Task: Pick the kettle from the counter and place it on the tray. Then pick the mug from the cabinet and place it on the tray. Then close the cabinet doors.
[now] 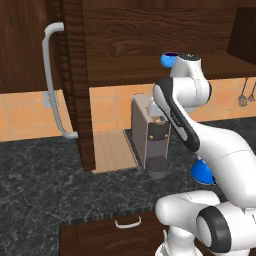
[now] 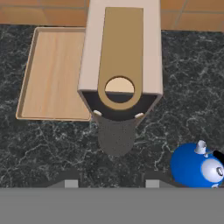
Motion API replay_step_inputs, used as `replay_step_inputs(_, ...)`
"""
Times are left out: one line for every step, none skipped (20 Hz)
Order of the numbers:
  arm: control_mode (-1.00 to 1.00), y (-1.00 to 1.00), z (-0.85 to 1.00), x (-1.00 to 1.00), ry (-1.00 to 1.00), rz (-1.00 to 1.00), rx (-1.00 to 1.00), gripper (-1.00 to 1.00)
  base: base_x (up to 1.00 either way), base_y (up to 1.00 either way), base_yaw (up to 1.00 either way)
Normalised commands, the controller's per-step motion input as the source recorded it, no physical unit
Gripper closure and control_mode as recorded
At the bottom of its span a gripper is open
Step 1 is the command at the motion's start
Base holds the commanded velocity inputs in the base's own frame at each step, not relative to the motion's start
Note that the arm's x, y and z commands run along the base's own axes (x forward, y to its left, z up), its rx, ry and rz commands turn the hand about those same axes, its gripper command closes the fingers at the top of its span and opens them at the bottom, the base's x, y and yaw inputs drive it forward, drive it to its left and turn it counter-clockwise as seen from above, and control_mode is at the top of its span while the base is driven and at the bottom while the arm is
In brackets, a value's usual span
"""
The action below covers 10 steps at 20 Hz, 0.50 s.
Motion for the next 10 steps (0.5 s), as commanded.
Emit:
replay_step_inputs(-1.0,-0.04,0.0,0.0,0.0,0.0,0.0,-1.0,0.0,0.0,0.0)
replay_step_inputs(-1.0,-0.21,-0.01,0.0,0.0,0.0,0.0,-1.0,0.0,0.0,0.0)
replay_step_inputs(-1.0,-0.59,-0.13,-0.12,0.0,-0.01,0.0,-1.0,0.0,0.0,0.0)
replay_step_inputs(-1.0,-0.85,-0.21,-0.09,0.0,-0.04,0.0,-1.0,0.0,0.0,0.0)
replay_step_inputs(-1.0,-0.92,-0.29,-0.03,0.0,-0.08,0.0,-1.0,0.0,0.0,0.0)
replay_step_inputs(-1.0,-1.0,-0.31,0.0,0.0,-0.09,0.0,-1.0,0.0,0.0,0.0)
replay_step_inputs(-1.0,-1.0,-0.29,-0.14,0.0,-0.1,0.0,-1.0,0.0,0.0,0.0)
replay_step_inputs(-1.0,-1.0,-0.29,-0.21,0.0,-0.11,0.0,-1.0,0.0,0.0,0.0)
replay_step_inputs(-1.0,-1.0,-0.33,-0.19,0.0,-0.11,0.0,-1.0,0.0,0.0,0.0)
replay_step_inputs(-1.0,-1.0,-0.36,-0.18,0.0,-0.1,0.0,-1.0,0.0,0.0,0.0)
